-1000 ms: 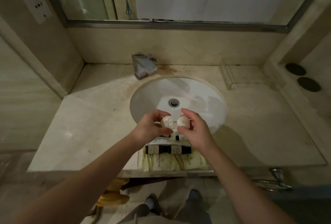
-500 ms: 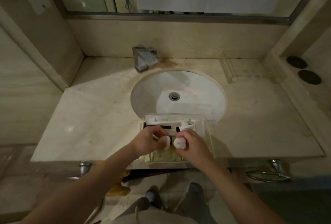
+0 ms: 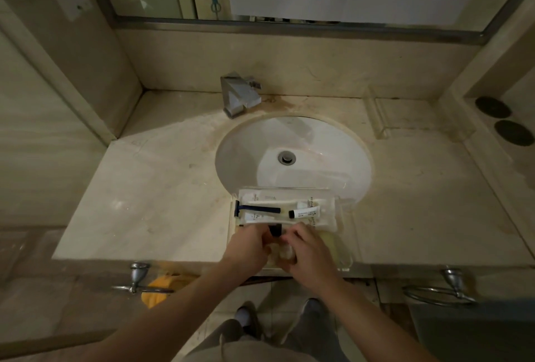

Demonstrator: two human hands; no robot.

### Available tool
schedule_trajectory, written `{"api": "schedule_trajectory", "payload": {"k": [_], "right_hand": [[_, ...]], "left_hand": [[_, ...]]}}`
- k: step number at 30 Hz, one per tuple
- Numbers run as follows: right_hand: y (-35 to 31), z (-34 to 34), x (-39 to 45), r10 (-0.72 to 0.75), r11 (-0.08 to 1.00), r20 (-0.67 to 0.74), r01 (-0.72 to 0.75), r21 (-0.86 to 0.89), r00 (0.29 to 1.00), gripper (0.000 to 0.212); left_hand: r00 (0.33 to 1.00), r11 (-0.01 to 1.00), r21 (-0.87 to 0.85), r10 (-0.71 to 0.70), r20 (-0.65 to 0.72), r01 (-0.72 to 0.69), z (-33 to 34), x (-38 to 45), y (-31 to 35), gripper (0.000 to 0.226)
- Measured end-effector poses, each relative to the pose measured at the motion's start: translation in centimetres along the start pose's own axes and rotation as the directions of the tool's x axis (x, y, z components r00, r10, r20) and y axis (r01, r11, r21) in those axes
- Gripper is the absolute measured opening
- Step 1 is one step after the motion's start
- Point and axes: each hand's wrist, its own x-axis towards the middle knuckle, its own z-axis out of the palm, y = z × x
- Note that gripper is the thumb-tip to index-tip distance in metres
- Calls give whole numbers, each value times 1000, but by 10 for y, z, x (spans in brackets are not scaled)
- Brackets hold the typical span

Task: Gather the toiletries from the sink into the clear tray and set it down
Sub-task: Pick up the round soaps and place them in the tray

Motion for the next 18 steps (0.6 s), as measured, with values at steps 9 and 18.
{"api": "schedule_trajectory", "payload": {"k": [9,18], "right_hand": [[13,-5,-4,103,992,-66,-97,79,993,9],[15,-2,-5,65,997,-71,-67,-24,995,8]], "left_hand": [[996,994,105,-37,85,28,-10,9,-3,14],[997,990,139,-42,58,34,-9,9,-2,12]]}}
